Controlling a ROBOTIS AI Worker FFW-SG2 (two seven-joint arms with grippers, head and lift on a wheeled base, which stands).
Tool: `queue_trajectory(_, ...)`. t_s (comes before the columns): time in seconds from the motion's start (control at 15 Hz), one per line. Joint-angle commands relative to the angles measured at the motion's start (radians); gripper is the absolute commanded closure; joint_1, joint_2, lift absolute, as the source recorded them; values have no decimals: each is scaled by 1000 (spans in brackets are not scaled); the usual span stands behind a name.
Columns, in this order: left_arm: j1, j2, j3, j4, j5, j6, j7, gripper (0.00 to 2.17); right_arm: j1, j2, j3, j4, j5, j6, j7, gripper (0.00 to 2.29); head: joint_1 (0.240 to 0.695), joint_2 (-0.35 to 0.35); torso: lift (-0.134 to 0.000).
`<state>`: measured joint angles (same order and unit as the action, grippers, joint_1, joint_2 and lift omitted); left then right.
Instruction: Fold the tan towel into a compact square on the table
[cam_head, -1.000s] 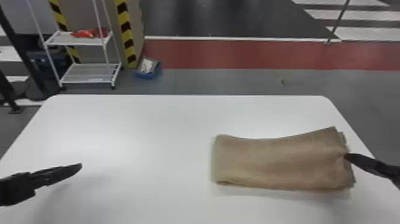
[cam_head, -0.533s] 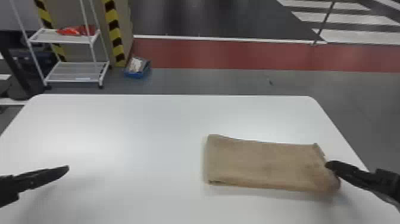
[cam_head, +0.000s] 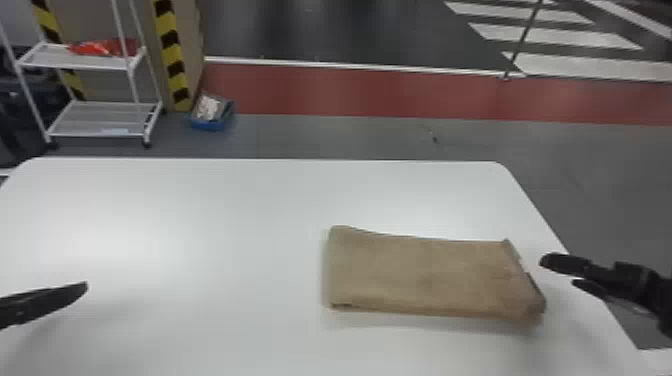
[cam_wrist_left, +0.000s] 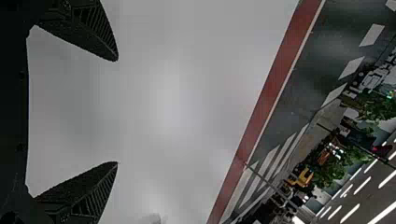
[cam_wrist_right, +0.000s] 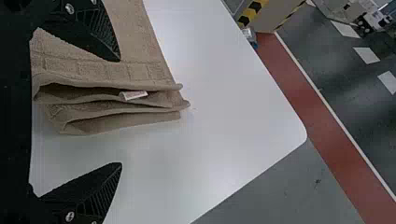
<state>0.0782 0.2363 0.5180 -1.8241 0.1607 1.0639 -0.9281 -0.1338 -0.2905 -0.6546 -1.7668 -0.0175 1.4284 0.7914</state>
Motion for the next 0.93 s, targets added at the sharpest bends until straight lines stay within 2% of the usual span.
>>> queue_trajectory(0.0,0,1,7,-1,-1,0,0,90,-40,-6,64,36,65,-27,0,107,695,-138,-125)
queue_trajectory(0.33,3,3,23,-1,0,0,-2,90,-63,-3,127,86,148,-79,2,191,695,-119,-125)
queue_trajectory(0.53,2,0,23,-1,0,0,0,90,-50,-4,135,99,149,-104,3,215,695,-113,-125)
queue_trajectory(0.67,-3,-5,20,-1,-1,0,2,90,-36,7,147,99,152,-119,3,225,695,-113,-125)
queue_trajectory(0.87,-5,-6,20,-1,-1,0,2,90,-30,14,161,98,162,-128,19,350,695,-106,-125)
